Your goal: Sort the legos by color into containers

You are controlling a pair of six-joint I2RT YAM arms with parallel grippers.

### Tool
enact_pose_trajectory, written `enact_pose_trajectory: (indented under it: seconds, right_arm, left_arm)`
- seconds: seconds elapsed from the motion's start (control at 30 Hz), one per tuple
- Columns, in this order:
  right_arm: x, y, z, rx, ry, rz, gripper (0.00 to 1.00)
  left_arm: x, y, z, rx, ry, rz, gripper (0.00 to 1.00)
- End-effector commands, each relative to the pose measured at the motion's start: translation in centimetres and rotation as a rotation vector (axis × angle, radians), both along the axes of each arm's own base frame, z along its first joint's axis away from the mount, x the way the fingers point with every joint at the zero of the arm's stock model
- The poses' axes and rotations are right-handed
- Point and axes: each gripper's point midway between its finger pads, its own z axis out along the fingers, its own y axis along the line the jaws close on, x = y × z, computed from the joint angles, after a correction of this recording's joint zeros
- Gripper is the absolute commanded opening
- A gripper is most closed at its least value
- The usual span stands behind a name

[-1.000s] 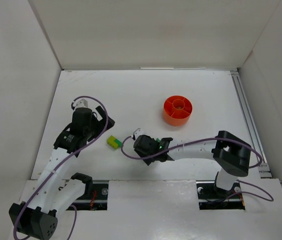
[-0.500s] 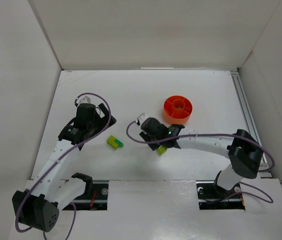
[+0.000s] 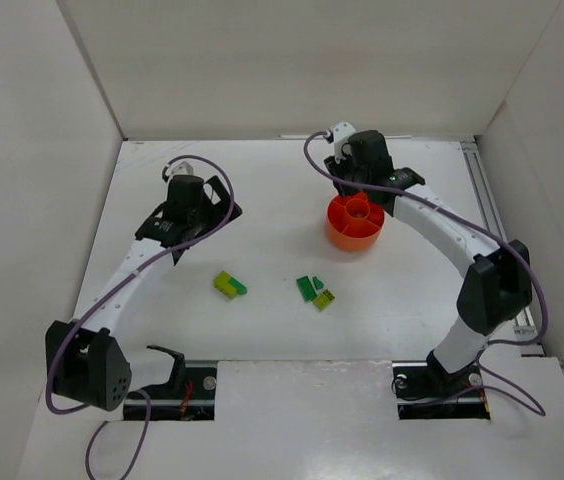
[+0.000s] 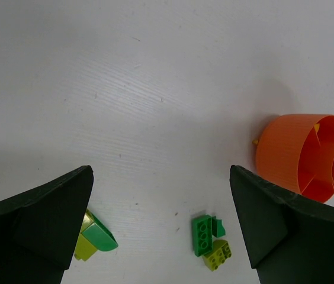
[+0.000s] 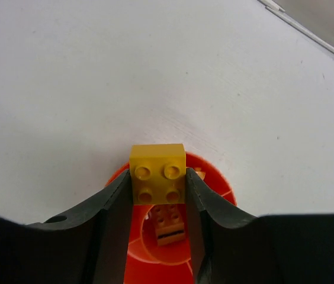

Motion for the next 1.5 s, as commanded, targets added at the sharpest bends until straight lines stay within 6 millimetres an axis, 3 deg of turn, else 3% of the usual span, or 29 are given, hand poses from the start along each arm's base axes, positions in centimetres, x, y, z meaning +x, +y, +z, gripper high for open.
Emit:
enact_pose_trajectory:
  seconds: [0.0, 0.2, 0.7, 0.97, 1.1, 1.33, 1.47]
  right_arm:
    - [2.5, -0.4, 0.3, -0.016, -0.023, 0.033, 0.23]
    - [4.0, -2.1, -1.8, -0.042, 0.02, 0.013, 0.23]
    - [2.1, -2.9, -6.6, -0.098, 0.138, 0.054, 0.28]
    - [1.7, -3.3, -7.0, -0.115, 0.143, 0.052, 0.35]
    - [1.7, -3.2, -7.0, -0.107, 0.146, 0.045, 0.45]
    - [1.7, -3.3, -6.1, -0.1, 0.127, 0.045, 0.59]
    - [1.5, -3.3, -4.6, -0.088, 0.098, 0.044, 0.59]
  left_arm:
    - [2.5, -0.3, 3.1, -0.007, -0.102, -0.005, 0.99]
    - [3.4, 0.3, 1.6, 0.014, -0.062, 0.008, 0.99]
    - [3.7, -0.4, -0.3, 0.01, -0.012, -0.014, 0.99]
    - [3.5, -0.3, -0.4, 0.01, -0.012, -0.014, 0.99]
    - [3.5, -0.3, 0.0, 0.007, -0.021, -0.014, 0.99]
    - [3.4, -0.3, 0.3, 0.005, -0.03, -0.014, 0.99]
    - [3.3, -0.2, 0.7, 0.002, -0.04, -0.014, 0.99]
